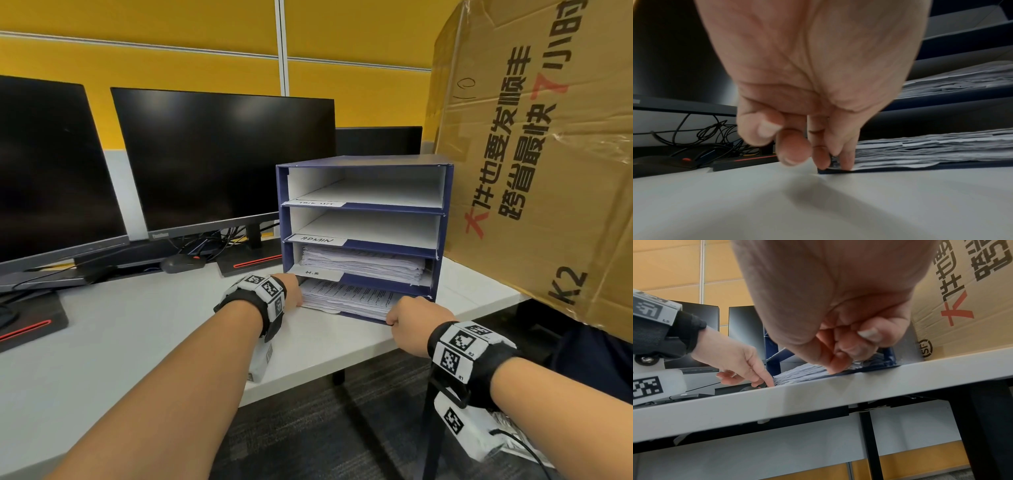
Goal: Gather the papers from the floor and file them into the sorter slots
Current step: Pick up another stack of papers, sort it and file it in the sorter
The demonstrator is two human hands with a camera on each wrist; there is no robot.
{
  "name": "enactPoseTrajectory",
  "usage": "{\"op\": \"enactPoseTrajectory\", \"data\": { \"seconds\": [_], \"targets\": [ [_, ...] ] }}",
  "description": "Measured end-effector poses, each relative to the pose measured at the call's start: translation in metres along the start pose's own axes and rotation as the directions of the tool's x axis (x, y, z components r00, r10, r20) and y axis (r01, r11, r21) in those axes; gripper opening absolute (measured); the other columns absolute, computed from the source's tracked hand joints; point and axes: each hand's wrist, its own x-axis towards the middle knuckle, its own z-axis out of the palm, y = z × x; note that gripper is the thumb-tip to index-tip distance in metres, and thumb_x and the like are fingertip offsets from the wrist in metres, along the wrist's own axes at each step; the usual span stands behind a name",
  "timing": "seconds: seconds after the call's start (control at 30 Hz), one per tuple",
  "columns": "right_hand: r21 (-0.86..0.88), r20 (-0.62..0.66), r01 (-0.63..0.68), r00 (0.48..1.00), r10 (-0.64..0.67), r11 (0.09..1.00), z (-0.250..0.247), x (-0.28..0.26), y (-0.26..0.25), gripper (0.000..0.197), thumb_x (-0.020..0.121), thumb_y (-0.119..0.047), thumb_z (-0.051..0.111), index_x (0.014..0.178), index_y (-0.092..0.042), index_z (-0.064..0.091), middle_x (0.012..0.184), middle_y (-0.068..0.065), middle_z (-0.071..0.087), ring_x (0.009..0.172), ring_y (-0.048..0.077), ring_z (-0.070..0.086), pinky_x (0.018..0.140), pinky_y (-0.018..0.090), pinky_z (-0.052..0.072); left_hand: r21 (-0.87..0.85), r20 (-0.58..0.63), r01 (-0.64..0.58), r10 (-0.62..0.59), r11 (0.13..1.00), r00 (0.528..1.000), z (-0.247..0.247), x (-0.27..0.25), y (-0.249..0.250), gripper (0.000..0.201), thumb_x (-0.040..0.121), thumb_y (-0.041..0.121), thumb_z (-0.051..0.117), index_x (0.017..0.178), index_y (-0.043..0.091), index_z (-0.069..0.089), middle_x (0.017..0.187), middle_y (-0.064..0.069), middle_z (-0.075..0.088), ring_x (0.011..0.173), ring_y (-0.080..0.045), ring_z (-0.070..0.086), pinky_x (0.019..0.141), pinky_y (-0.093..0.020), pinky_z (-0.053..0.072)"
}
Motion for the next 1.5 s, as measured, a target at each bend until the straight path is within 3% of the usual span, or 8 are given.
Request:
{"op": "enactPoseTrajectory", "data": {
  "seconds": [0.17, 0.37, 0.5, 0.6, 1.03, 1.1, 1.3, 1.5],
  "targets": [
    [-0.01, 0.004, -0.005, 1.0, 0.005, 1.0, 0.0, 0.001, -0.002, 0.017, 0.085, -0.011, 0.043, 0.075, -0.016, 0.057, 0.069, 0.0, 0.052, 0.066, 0.022, 0.052, 0.066, 0.025, 0.047, 0.096, 0.037, -0.011, 0.007, 0.995, 0.999, 0.003, 0.007, 0.004, 0.046, 0.097, 0.028, 0.049, 0.135, 0.002, 0.046, 0.135, -0.015, 0.053, 0.123, -0.03, 0.053, 0.101, -0.035, 0.042],
    [-0.045, 0.012, -0.005, 1.0, 0.006, 0.999, 0.001, 0.001, 0.003, 0.023, 0.088, -0.015, 0.042, 0.099, -0.016, 0.062, 0.085, 0.002, 0.058, 0.075, 0.022, 0.056, 0.07, 0.027, 0.048, 0.229, 0.071, -0.098, 0.084, 0.968, 0.994, 0.018, 0.037, -0.005, 0.047, 0.095, 0.038, 0.047, 0.135, 0.012, 0.046, 0.135, -0.013, 0.053, 0.12, -0.033, 0.054, 0.104, -0.041, 0.043],
    [-0.04, 0.028, -0.01, 1.0, 0.011, 0.999, 0.001, 0.004, 0.005, 0.029, 0.087, -0.017, 0.044, 0.11, -0.018, 0.062, 0.092, 0.002, 0.06, 0.079, 0.021, 0.056, 0.073, 0.028, 0.05, 0.315, 0.12, -0.202, 0.173, 0.927, 0.978, 0.008, 0.018, -0.001, 0.043, 0.1, 0.018, 0.035, 0.141, 0.006, 0.04, 0.139, -0.017, 0.048, 0.125, -0.035, 0.049, 0.107, -0.041, 0.04],
    [-0.014, 0.044, -0.026, 0.999, 0.027, 1.0, 0.003, 0.006, 0.006, 0.032, 0.084, -0.018, 0.046, 0.113, -0.02, 0.061, 0.097, 0.001, 0.062, 0.082, 0.02, 0.058, 0.075, 0.028, 0.052, 0.321, 0.098, -0.226, 0.205, 0.92, 0.974, 0.008, 0.011, 0.003, 0.046, 0.101, 0.018, 0.032, 0.145, 0.007, 0.036, 0.142, -0.017, 0.045, 0.128, -0.035, 0.047, 0.109, -0.041, 0.038],
    [-0.009, 0.073, -0.043, 0.996, 0.043, 0.999, 0.004, 0.008, 0.007, 0.037, 0.083, -0.022, 0.049, 0.119, -0.02, 0.058, 0.105, 0.0, 0.062, 0.091, 0.019, 0.06, 0.085, 0.032, 0.054, 0.396, 0.082, -0.216, 0.2, 0.892, 0.976, 0.03, 0.062, -0.003, 0.051, 0.089, 0.026, 0.039, 0.14, 0.026, 0.042, 0.134, -0.012, 0.051, 0.109, -0.035, 0.056, 0.094, -0.048, 0.049],
    [-0.012, 0.072, -0.036, 0.997, 0.037, 0.999, 0.004, 0.008, 0.007, 0.036, 0.083, -0.022, 0.049, 0.119, -0.02, 0.058, 0.105, 0.0, 0.062, 0.091, 0.019, 0.06, 0.085, 0.032, 0.054, 0.408, 0.07, -0.196, 0.183, 0.892, 0.981, 0.028, 0.053, -0.002, 0.05, 0.09, 0.026, 0.038, 0.139, 0.025, 0.043, 0.133, -0.012, 0.051, 0.107, -0.034, 0.057, 0.094, -0.047, 0.049],
    [-0.023, 0.071, 0.028, 0.997, -0.027, 0.999, -0.006, -0.01, 0.009, 0.042, 0.086, -0.024, 0.046, 0.127, -0.026, 0.053, 0.118, 0.003, 0.059, 0.1, 0.023, 0.059, 0.089, 0.034, 0.052, 0.297, 0.05, -0.21, 0.205, 0.931, 0.977, 0.0, -0.022, -0.001, 0.042, 0.101, 0.012, 0.034, 0.141, 0.007, 0.044, 0.14, -0.014, 0.049, 0.126, -0.03, 0.049, 0.106, -0.036, 0.04],
    [-0.084, 0.16, 0.2, 0.97, -0.185, 0.976, -0.011, -0.01, -0.031, 0.063, 0.086, -0.016, 0.046, 0.145, -0.031, 0.031, 0.137, 0.006, 0.051, 0.113, 0.027, 0.056, 0.092, 0.041, 0.052, 0.244, 0.078, -0.156, 0.141, 0.957, 0.987, 0.007, -0.037, -0.026, 0.049, 0.099, 0.013, 0.04, 0.148, 0.014, 0.034, 0.148, -0.014, 0.041, 0.133, -0.031, 0.044, 0.109, -0.035, 0.036]
  ]
}}
